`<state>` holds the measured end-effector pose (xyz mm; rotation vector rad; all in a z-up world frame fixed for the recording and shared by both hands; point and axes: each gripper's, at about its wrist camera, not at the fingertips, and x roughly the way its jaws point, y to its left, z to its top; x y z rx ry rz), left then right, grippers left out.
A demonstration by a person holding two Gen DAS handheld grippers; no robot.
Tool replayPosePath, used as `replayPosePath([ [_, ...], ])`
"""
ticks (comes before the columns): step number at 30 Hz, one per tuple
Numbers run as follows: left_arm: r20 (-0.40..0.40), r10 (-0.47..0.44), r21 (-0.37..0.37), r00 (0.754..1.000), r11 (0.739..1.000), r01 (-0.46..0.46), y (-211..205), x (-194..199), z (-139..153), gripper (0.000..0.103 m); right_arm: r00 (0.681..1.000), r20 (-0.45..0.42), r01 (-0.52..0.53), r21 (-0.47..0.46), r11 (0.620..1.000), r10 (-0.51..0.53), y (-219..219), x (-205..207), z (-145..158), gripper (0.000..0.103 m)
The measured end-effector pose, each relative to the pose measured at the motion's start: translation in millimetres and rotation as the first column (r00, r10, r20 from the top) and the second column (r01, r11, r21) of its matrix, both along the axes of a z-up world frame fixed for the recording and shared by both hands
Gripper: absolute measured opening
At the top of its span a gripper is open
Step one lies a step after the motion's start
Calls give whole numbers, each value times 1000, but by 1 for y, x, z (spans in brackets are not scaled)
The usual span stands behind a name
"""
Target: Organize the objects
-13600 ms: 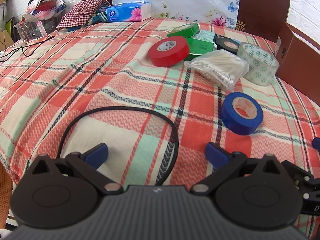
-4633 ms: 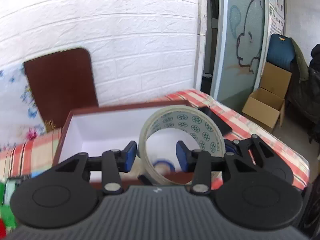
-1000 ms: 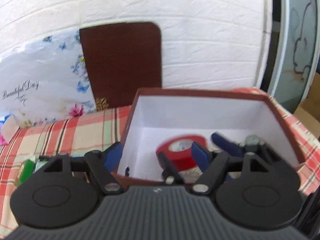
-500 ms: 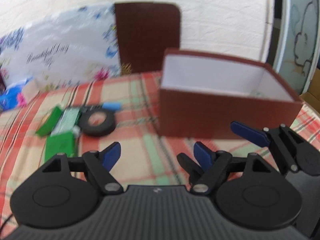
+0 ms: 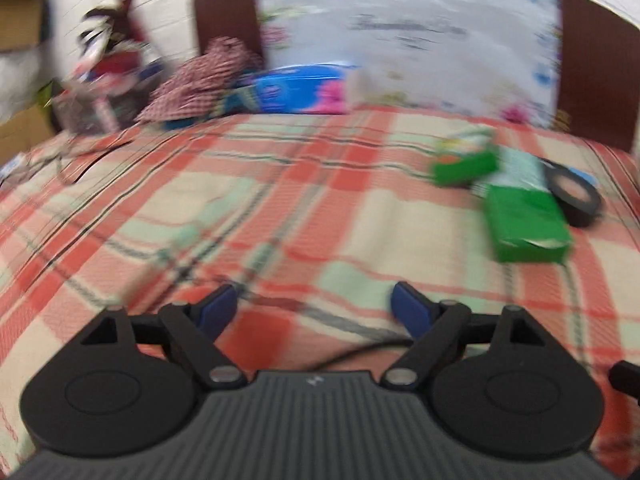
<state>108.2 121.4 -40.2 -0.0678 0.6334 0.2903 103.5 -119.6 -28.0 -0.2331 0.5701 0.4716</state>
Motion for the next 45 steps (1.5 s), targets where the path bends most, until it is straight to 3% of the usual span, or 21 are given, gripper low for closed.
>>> replayPosePath([
  [1, 21, 23, -70, 999, 997, -22, 17, -1, 0, 89, 1000, 4, -10, 4, 1000, 10, 10, 4, 1, 78],
  [2, 44, 43, -92, 998, 995, -39, 24, -1, 0, 88, 1000, 11, -23, 1, 1000, 23, 20, 21, 2, 79],
  [6, 50, 37, -80, 998, 996, -33, 26, 1, -1, 90, 998, 36, -57, -27, 998, 58, 65, 59, 1, 87],
  [10, 58, 34, -99, 998, 995, -29, 28, 2, -2, 92, 1000, 4, -5, 5, 1000, 5, 89, 92, 4, 87],
  [11, 55, 33, -94, 998, 995, -28, 30, 4, -3, 93, 1000, -14, 6, 23, 1000, -5, 90, 98, 4, 87],
  [13, 51, 31, -87, 998, 996, -26, 23, 5, -4, 93, 999, -30, 21, 65, 998, -19, 85, 102, 4, 73],
  [17, 46, 29, -73, 999, 997, -26, 18, 3, -3, 94, 1000, -25, 20, 79, 997, -18, 68, 83, 3, 62],
  [28, 18, 32, 0, 999, 999, -32, 7, 3, -2, 95, 995, -30, 100, 58, 993, -99, -25, -19, -1, 62],
  [36, 10, 40, 30, 999, 999, -40, 2, 2, -1, 95, 976, -40, 217, 64, 974, -215, -70, -54, -2, 62],
  [40, 9, 42, 39, 999, 998, -42, 0, 1, -1, 95, 972, -32, 233, 57, 971, -231, -78, -65, -2, 73],
  [45, 7, 48, 56, 999, 997, -49, -3, 0, -1, 95, 970, -45, 242, 86, 967, -238, -86, -71, -3, 74],
])
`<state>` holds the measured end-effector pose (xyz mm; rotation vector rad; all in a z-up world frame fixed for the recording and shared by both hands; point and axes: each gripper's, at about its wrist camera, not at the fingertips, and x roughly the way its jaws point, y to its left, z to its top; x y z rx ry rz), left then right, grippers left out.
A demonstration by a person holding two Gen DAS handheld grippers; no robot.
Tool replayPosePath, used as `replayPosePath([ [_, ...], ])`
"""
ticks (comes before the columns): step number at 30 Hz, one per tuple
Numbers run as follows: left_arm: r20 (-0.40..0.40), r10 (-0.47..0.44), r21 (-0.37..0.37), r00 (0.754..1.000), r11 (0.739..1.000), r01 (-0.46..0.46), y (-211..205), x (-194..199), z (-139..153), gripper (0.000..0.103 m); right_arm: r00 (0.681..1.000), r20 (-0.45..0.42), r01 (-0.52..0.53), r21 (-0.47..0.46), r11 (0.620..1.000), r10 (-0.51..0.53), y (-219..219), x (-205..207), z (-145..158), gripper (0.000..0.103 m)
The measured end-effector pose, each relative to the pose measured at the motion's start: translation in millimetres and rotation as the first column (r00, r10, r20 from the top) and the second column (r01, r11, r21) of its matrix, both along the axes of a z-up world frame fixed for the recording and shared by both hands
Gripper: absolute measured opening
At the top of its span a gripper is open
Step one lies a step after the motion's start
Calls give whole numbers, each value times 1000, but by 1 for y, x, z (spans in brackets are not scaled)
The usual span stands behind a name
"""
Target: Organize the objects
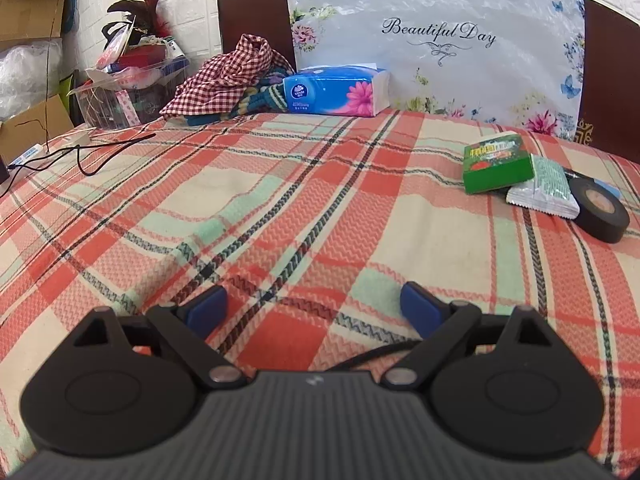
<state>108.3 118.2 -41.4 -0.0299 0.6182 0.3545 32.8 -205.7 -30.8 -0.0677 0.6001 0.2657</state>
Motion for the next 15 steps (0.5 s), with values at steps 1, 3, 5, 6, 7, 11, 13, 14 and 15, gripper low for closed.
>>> replayPosePath([
  [1, 0, 0, -1, 1000, 1000, 0, 0, 0, 0, 95, 1000, 1, 0, 1, 1000, 0, 0, 0, 0, 74],
  [3, 0, -1, -1, 1000, 1000, 1, 0, 0, 0, 95, 1000, 4, -3, -3, 1000, 3, 1, -1, 0, 75],
  [5, 0, -1, 1, 1000, 1000, 1, 0, 0, 0, 95, 1000, 6, -6, -1, 1000, 6, 1, -1, -1, 76],
  [6, 0, -1, 1, 1000, 1000, 1, 0, 1, 0, 95, 1000, 6, -6, 3, 1000, 6, 0, -1, -1, 77],
  [7, 0, -1, 3, 1000, 1000, 1, 0, 1, 0, 95, 1000, 6, -8, 7, 1000, 8, -1, 0, -1, 77],
  [11, 0, 0, 8, 1000, 1000, 0, -1, 0, 0, 95, 1000, 5, -16, 20, 1000, 16, -3, 0, -1, 79],
  [13, 0, 0, 9, 1000, 1000, 0, -2, 1, 0, 95, 1000, 5, -20, 23, 1000, 20, -3, 0, -1, 80],
  [14, -1, 1, 13, 1000, 1000, -1, -2, 1, 0, 95, 1000, 5, -21, 26, 999, 21, -3, -1, -1, 81],
  [15, -2, 2, 19, 1000, 1000, -2, -3, 0, 0, 95, 1000, 5, -24, 29, 999, 23, -4, 0, -1, 81],
])
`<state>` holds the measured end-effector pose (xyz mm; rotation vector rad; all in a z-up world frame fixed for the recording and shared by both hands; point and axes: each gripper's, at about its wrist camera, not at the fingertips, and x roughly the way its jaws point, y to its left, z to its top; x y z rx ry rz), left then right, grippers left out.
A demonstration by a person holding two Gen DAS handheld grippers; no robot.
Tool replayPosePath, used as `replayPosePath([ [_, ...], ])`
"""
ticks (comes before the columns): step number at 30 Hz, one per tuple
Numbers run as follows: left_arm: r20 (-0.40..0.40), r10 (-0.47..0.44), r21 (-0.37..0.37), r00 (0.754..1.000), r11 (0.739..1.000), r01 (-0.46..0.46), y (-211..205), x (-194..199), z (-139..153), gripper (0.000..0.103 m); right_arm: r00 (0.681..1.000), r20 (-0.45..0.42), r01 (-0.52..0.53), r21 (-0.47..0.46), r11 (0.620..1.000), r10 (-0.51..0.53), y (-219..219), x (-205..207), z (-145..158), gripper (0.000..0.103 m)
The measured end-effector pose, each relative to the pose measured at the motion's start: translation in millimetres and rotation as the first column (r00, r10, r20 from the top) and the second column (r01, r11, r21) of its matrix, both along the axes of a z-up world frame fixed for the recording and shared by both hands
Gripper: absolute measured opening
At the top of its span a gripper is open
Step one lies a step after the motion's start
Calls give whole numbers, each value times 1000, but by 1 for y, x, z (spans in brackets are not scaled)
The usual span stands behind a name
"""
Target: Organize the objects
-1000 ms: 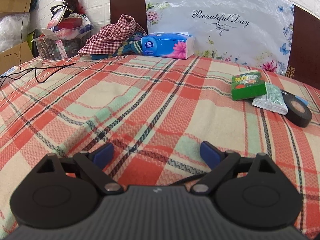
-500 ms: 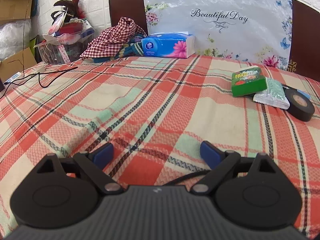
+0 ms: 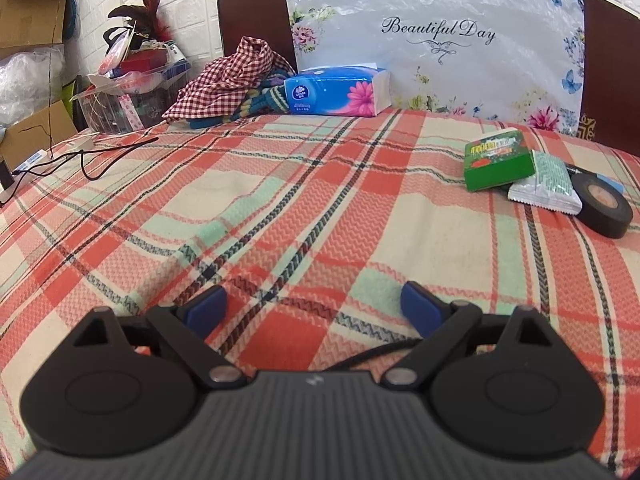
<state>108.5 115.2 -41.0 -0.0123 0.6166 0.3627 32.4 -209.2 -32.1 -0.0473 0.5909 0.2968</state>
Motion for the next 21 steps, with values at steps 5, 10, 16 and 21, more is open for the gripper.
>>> replayPosePath([
  [5, -5, 6, 43, 1000, 999, -6, -6, -2, 1, 96, 1000, -1, -5, 17, 1000, 5, -3, 0, 1, 82],
  [10, -10, 11, 86, 1000, 996, -10, -12, -3, 0, 96, 1000, 1, -12, 33, 999, 12, -5, 0, 2, 83],
  [16, -12, 15, 117, 1000, 993, -13, -18, -3, 0, 96, 1000, 2, -19, 46, 999, 19, -8, 0, 2, 83],
  [21, -15, 18, 117, 1000, 993, -16, -18, -3, 1, 96, 1000, 1, -22, 53, 998, 22, -9, 0, 2, 84],
])
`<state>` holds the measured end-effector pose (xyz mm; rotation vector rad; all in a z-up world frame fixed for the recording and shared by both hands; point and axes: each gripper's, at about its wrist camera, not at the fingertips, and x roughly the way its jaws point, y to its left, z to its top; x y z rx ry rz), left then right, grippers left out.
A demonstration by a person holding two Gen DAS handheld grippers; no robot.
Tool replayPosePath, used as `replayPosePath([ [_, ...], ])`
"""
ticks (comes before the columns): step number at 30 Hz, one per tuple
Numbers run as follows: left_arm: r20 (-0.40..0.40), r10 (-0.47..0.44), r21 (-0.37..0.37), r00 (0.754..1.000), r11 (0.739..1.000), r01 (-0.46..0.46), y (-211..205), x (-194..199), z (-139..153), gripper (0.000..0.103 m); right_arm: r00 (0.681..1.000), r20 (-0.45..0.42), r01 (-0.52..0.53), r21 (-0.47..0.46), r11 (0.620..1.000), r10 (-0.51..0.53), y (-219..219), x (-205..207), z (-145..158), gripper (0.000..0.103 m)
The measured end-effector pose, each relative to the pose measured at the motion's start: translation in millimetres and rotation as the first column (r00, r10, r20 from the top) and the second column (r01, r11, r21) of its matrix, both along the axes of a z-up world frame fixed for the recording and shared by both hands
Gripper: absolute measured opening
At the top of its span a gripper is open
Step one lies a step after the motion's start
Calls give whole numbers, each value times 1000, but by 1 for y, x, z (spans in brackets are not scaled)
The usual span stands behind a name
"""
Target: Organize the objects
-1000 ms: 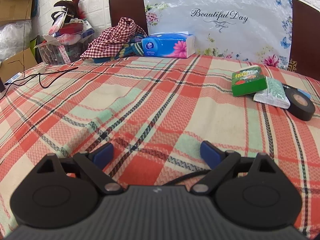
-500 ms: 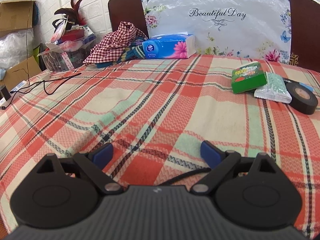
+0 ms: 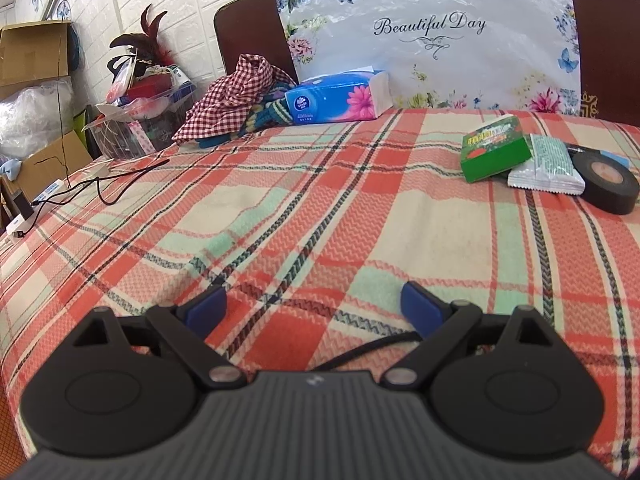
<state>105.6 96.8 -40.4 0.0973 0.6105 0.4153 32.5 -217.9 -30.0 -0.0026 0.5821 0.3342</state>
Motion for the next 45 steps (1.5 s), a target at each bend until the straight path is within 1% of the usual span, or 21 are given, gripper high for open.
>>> replayPosePath([
  [4, -5, 14, -16, 1000, 1000, -14, -4, -6, 2, 96, 1000, -1, 0, 0, 1000, 0, 1, 0, 0, 85],
  [6, -12, 19, -55, 1000, 998, -20, -5, -11, 3, 96, 1000, -2, -3, -3, 1000, 3, 1, 1, 0, 85],
  [9, -16, 7, -143, 1000, 990, -9, -10, -24, 3, 96, 1000, -1, -6, -6, 1000, 6, 0, 2, 0, 85],
  [10, -17, -3, -150, 1000, 989, 0, -15, -29, 3, 95, 1000, -1, -6, -8, 1000, 6, 0, 2, 0, 85],
  [13, -28, -33, -110, 999, 993, 30, -35, -40, 3, 96, 1000, 0, -8, -18, 1000, 8, 1, 2, 0, 85],
  [15, -44, -49, -106, 998, 993, 44, -45, -44, 4, 96, 1000, 0, -8, -23, 1000, 8, 1, 2, 0, 85],
  [19, -76, -97, -188, 992, 979, 81, -57, -47, 7, 95, 1000, 2, -9, -31, 999, 9, 1, 1, 0, 85],
  [22, -100, -148, -184, 984, 975, 127, -72, -47, 9, 95, 1000, 1, -10, -42, 999, 10, 3, 0, 0, 86],
  [23, -117, -192, -226, 974, 961, 162, -75, -45, 11, 95, 1000, 0, -11, -47, 999, 11, 3, -1, 0, 86],
  [25, -136, -243, -286, 960, 938, 197, -83, -42, 16, 94, 1000, 0, -12, -57, 998, 12, 3, -3, 0, 86],
  [26, -140, -284, -325, 949, 918, 227, -87, -40, 19, 94, 1000, 1, -12, -60, 998, 12, 2, -4, 0, 86],
  [28, -140, -359, -402, 923, 872, 279, -100, -38, 25, 94, 1000, 3, -5, -58, 998, 6, -1, -6, 0, 86],
  [32, -131, -474, -484, 870, 797, 361, -130, -38, 34, 94, 1000, -2, 12, -41, 999, -12, -4, -5, 0, 86],
  [36, -96, -562, -588, 821, 698, 409, -149, -35, 39, 94, 1000, 1, 9, -57, 998, -9, -1, -5, -1, 87],
  [37, -97, -574, -599, 813, 686, 413, -154, -33, 38, 94, 1000, -1, 8, -60, 998, -8, 0, -5, -1, 88],
  [39, -112, -586, -595, 803, 686, 418, -164, -27, 35, 90, 1000, -7, 1, -69, 998, -2, 3, -2, -2, 91],
  [41, -130, -613, -607, 779, 671, 426, -173, -20, 27, 57, 1000, -11, -7, -78, 997, 6, 5, 1, -2, 88],
  [42, -122, -618, -614, 777, 662, 430, -175, -18, 25, 56, 1000, -10, -17, -84, 996, 16, 7, 3, -2, 82],
  [43, -110, -615, -618, 781, 658, 431, -175, -16, 24, 51, 1000, -5, -27, -91, 995, 27, 9, 3, -2, 76],
  [44, -109, -612, -622, 783, 657, 427, -176, -15, 24, 48, 999, 5, -34, -97, 995, 35, 10, 3, -1, 65],
  [45, -109, -610, -625, 785, 656, 423, -176, -14, 26, 48, 999, 14, -28, -101, 994, 30, 10, 2, -1, 62],
])
